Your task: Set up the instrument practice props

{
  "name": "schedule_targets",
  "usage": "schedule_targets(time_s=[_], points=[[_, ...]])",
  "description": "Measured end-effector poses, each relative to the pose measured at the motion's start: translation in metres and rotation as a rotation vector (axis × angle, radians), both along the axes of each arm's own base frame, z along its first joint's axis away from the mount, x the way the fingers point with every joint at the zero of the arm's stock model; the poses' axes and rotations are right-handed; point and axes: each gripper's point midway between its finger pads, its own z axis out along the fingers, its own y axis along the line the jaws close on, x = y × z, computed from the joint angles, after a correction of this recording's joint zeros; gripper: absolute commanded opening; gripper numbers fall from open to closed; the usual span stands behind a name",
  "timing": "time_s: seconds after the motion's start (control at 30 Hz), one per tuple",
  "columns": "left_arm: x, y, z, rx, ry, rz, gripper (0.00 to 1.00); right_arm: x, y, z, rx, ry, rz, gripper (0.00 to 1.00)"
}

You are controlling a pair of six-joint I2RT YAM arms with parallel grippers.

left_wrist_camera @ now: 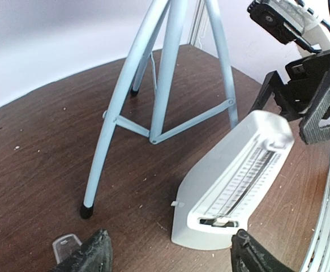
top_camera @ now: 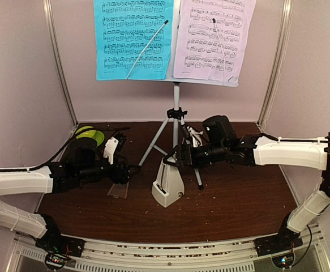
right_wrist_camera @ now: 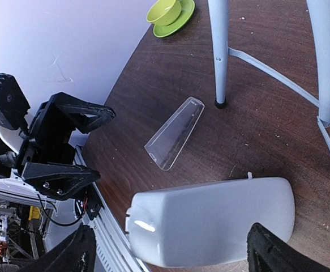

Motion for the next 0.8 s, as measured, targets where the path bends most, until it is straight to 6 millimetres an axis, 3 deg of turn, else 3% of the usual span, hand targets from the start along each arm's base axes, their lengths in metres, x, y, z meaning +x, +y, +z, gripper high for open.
schedule_targets(time_s=[0.1,0.3,0.37,0.6,0.8], points=[[0.001,-0.006,0.001,-0.008,-0.014,-0.001,0.71,-0.004,-0.002,0.010,0.001,-0.005,-0.007,0.87],[0.012,-0.007,-0.029,0.079,0.024,0.027,0.67,-0.016,-0.028,0.026,0.002,-0.027,-0.069,0.68],[0.017,-0.011,-0.033,0.095,0.033,0.030,0.65,-0.022,-0.040,0.014,-0.019,-0.012,-0.091,0.61],[0.045,-0.031,-0.056,0.166,0.085,0.062,0.55,-0.031,-0.059,-0.066,-0.183,0.103,-0.129,0.38],[0.054,-0.038,-0.089,0.245,0.153,0.072,0.54,-0.026,-0.055,-0.093,-0.242,0.136,-0.145,0.31]])
